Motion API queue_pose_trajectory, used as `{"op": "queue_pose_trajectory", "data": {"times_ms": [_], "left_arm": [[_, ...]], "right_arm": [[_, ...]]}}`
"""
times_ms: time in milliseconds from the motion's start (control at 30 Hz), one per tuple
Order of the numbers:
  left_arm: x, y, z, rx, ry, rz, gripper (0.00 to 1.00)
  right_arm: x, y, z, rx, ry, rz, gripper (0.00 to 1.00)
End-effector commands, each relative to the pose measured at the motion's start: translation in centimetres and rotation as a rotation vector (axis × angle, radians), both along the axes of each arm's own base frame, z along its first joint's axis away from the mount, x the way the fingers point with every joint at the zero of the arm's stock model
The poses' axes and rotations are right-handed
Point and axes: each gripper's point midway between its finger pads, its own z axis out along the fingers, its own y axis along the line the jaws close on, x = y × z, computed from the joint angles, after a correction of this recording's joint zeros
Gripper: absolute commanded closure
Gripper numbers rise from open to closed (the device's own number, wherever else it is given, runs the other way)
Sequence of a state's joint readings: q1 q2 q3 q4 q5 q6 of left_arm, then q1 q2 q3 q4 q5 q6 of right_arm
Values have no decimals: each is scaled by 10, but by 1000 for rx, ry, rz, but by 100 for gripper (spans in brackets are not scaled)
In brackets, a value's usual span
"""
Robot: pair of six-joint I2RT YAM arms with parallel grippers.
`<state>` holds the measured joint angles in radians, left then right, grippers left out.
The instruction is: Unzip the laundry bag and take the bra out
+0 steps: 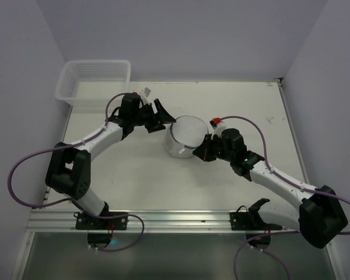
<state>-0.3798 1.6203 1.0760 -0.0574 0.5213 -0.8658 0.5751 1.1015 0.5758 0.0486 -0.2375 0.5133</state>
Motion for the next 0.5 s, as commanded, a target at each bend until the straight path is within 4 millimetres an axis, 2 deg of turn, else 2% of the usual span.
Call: {"op": "queue_pose_trajectory", "data": {"times_ms": [0,33,67,100,133,233,300,333,367,467], "left_arm": [[9,5,33,-63,-49,57,22],[-1,10,21,-56,-11,77,5],[-4,14,21,-60,6,120,0],[-12,19,32,-73,-15,139,0],[-23,24,18,-62,18,157,0],[-43,27,22,-95,11,227,0],[-57,13,28,-114,0,232,0],[-63,8,24,-113,15,229,0],[-70,-4,26,-129,14,217,0],[-76,-19,15,-140,46,199,7]], "right_arm": [[5,25,26,86,30,26,100],[6,29,27,93,36,29,100],[8,32,22,87,53,29,100],[9,38,26,98,55,35,100],[10,42,26,101,53,37,100],[10,54,26,98,63,52,100],[9,61,26,100,70,59,100],[9,63,26,99,71,62,100],[9,64,26,97,71,63,100],[9,69,25,95,74,65,100]]}}
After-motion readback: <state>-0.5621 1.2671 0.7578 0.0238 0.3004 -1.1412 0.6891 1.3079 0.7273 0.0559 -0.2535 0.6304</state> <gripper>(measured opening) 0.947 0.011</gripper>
